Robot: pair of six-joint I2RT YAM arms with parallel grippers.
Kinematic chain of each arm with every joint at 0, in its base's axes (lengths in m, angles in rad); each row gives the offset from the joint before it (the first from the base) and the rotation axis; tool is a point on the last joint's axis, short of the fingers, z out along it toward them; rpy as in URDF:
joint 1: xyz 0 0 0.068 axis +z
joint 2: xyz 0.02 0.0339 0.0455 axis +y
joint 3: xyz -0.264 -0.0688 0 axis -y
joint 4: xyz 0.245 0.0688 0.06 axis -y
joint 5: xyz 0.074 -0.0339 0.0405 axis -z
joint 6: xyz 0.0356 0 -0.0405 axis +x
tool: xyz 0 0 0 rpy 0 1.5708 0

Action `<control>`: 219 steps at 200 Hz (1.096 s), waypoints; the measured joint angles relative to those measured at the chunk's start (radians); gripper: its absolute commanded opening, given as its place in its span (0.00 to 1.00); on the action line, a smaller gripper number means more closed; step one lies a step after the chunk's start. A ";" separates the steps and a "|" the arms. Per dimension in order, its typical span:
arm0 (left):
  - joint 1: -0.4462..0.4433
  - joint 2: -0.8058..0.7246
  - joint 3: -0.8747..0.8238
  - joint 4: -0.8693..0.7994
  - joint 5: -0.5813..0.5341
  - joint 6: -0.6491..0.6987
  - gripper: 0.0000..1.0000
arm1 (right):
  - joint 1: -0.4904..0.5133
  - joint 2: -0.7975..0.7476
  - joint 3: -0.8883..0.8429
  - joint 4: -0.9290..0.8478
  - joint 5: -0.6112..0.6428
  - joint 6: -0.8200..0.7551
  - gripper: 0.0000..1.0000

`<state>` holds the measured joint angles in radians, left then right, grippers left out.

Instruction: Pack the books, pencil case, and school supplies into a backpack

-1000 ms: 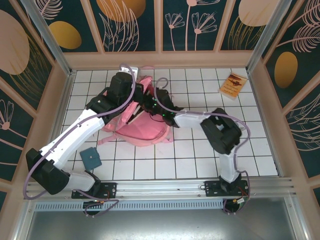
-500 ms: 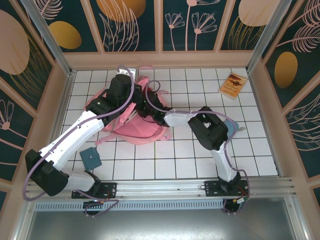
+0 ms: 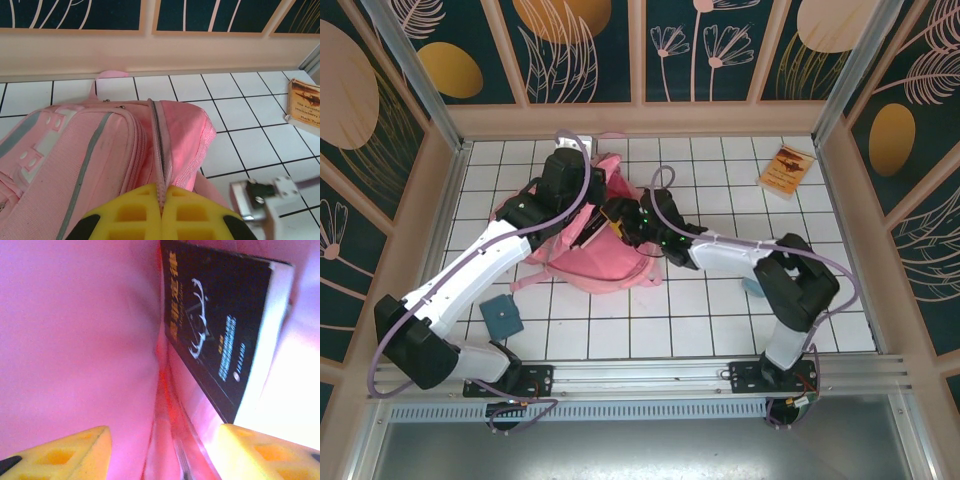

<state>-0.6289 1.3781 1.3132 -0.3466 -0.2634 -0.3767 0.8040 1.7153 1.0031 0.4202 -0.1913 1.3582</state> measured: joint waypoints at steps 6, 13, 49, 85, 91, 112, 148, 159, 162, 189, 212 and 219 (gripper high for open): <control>0.000 0.000 -0.003 0.002 0.000 -0.002 0.00 | -0.002 -0.029 -0.022 -0.019 -0.001 -0.013 0.57; 0.000 0.000 -0.007 0.006 0.000 -0.003 0.00 | -0.005 -0.055 -0.039 -0.044 -0.001 -0.029 0.57; -0.003 0.000 -0.075 0.038 0.052 -0.012 0.11 | -0.089 -0.231 -0.060 -0.288 0.041 -0.185 0.64; -0.006 0.000 -0.150 0.071 0.153 -0.034 0.78 | -0.336 -0.315 -0.029 -0.468 0.068 -0.335 0.75; -0.006 0.000 -0.159 0.075 0.167 -0.040 0.84 | -0.386 -0.320 -0.029 -0.488 0.070 -0.356 0.77; -0.006 0.000 -0.185 0.089 0.212 -0.066 0.94 | -0.550 -0.319 -0.028 -0.540 0.090 -0.429 0.83; -0.006 0.000 -0.217 0.127 0.256 -0.105 0.98 | -0.742 -0.187 0.092 -0.616 0.142 -0.555 0.85; -0.006 0.001 -0.217 0.133 0.256 -0.115 0.98 | -0.785 -0.116 0.148 -0.618 0.150 -0.585 0.85; -0.006 0.001 -0.217 0.135 0.256 -0.117 0.98 | -0.796 -0.095 0.163 -0.623 0.151 -0.592 0.85; -0.006 0.019 -0.216 0.153 0.255 -0.144 0.99 | -0.869 0.109 0.334 -0.665 0.167 -0.648 0.85; -0.006 0.049 -0.216 0.161 0.255 -0.165 0.98 | -0.888 0.264 0.481 -0.699 0.183 -0.687 0.85; -0.006 0.057 -0.216 0.161 0.255 -0.171 0.98 | -0.890 0.304 0.520 -0.713 0.187 -0.699 0.85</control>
<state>-0.6350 1.4349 1.0977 -0.1852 -0.0086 -0.5476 -0.0864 2.0190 1.5234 -0.2928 -0.0040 0.6590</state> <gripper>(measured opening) 0.985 0.848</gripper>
